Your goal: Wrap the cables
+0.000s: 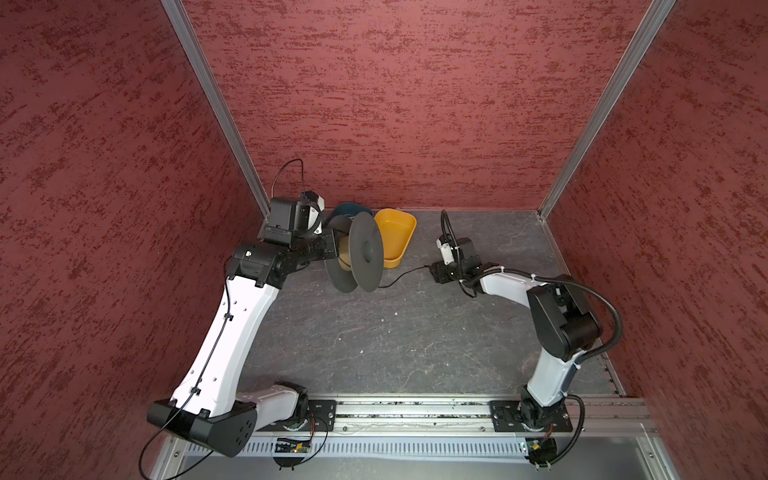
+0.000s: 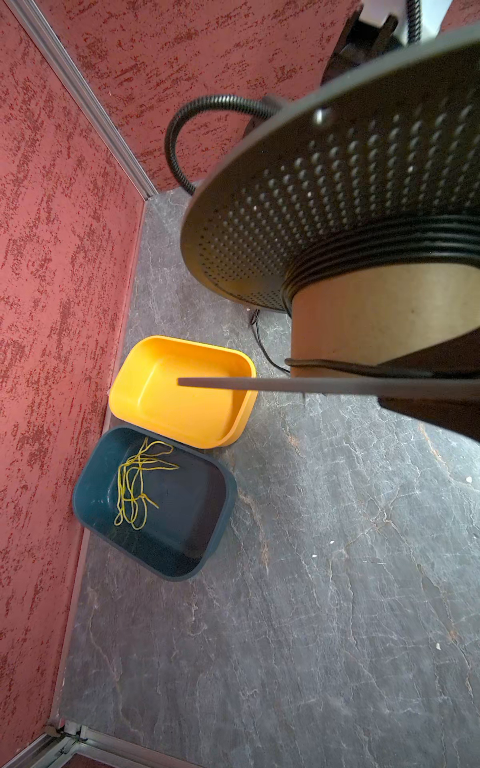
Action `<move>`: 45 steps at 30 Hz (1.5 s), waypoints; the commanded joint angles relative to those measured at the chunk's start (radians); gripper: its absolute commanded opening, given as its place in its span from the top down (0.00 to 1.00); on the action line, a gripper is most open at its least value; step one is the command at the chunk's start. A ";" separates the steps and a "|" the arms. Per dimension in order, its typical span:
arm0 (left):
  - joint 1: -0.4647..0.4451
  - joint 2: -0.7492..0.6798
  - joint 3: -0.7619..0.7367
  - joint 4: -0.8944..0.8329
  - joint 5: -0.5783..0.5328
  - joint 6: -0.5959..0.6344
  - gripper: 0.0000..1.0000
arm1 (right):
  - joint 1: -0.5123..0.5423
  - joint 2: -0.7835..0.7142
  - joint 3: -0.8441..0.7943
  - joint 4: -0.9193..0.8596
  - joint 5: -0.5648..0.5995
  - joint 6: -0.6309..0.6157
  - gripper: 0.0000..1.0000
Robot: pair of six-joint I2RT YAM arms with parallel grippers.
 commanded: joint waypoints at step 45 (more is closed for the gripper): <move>0.000 -0.032 -0.006 0.112 0.071 -0.019 0.98 | -0.086 0.240 0.118 0.216 -0.022 0.058 0.69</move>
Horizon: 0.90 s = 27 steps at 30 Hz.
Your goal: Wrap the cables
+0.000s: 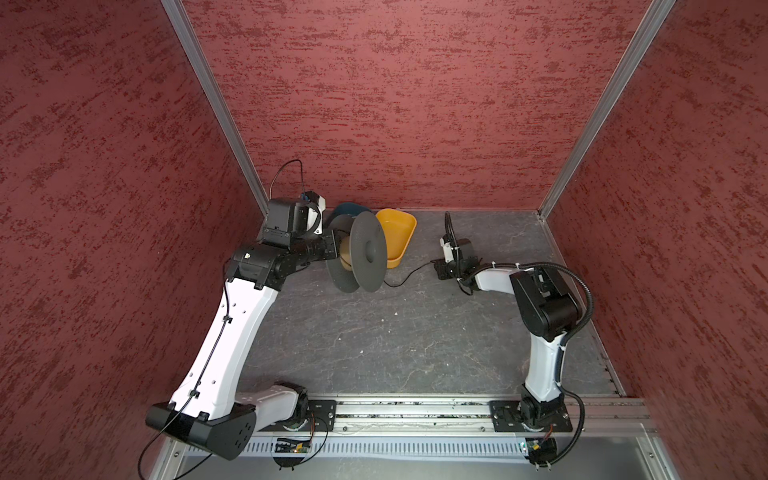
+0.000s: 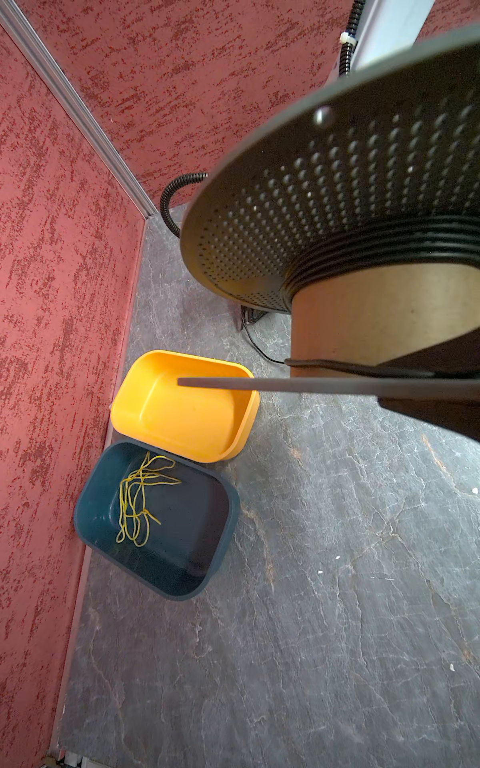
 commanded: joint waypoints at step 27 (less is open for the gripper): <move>-0.011 -0.004 0.007 0.101 0.046 -0.023 0.98 | -0.048 0.125 0.220 -0.059 -0.105 0.021 0.54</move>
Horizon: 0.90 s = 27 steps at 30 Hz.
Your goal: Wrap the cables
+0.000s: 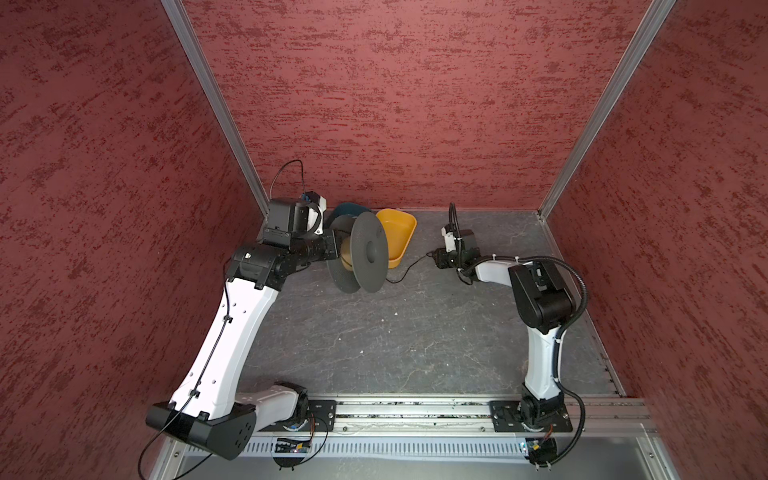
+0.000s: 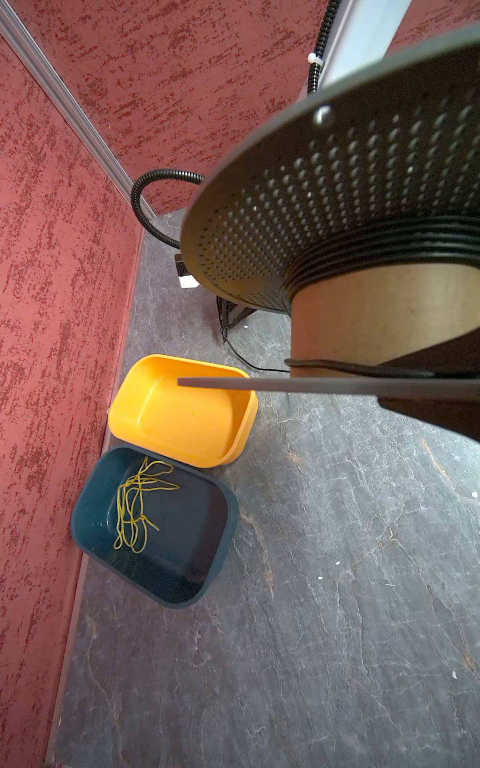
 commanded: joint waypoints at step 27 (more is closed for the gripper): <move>-0.024 -0.050 -0.211 0.244 0.084 -0.066 0.99 | -0.090 0.001 0.069 -0.007 -0.161 0.558 0.44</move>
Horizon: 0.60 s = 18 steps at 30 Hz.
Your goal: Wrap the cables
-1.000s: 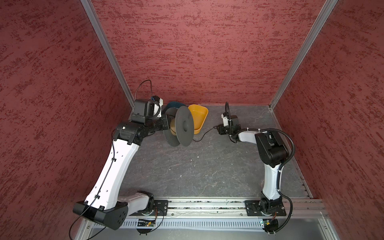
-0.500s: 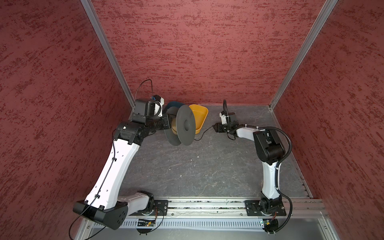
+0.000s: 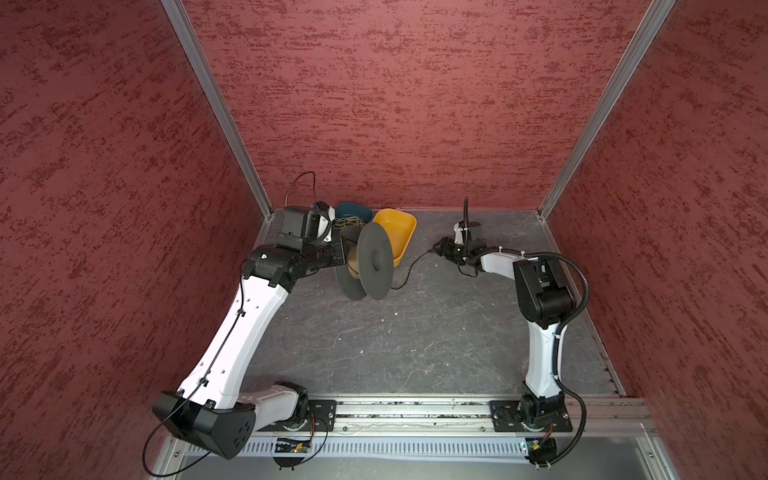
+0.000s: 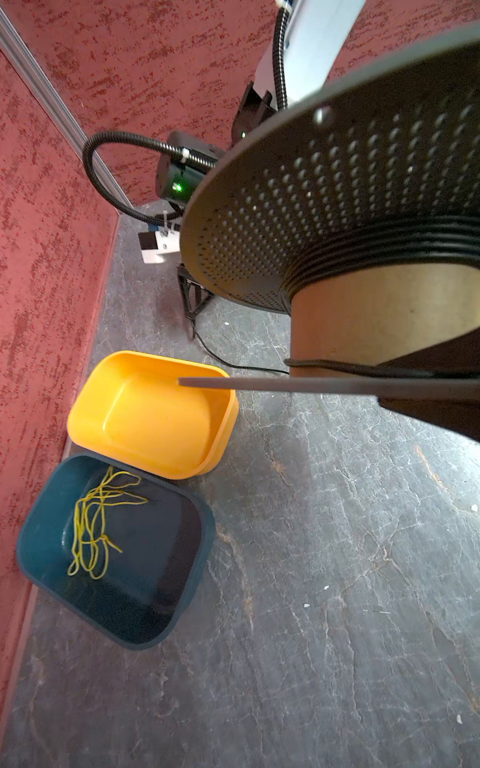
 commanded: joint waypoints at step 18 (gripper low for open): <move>0.155 -0.136 -0.437 0.543 0.331 -0.230 1.00 | -0.075 -0.071 -0.073 0.134 0.032 0.092 1.00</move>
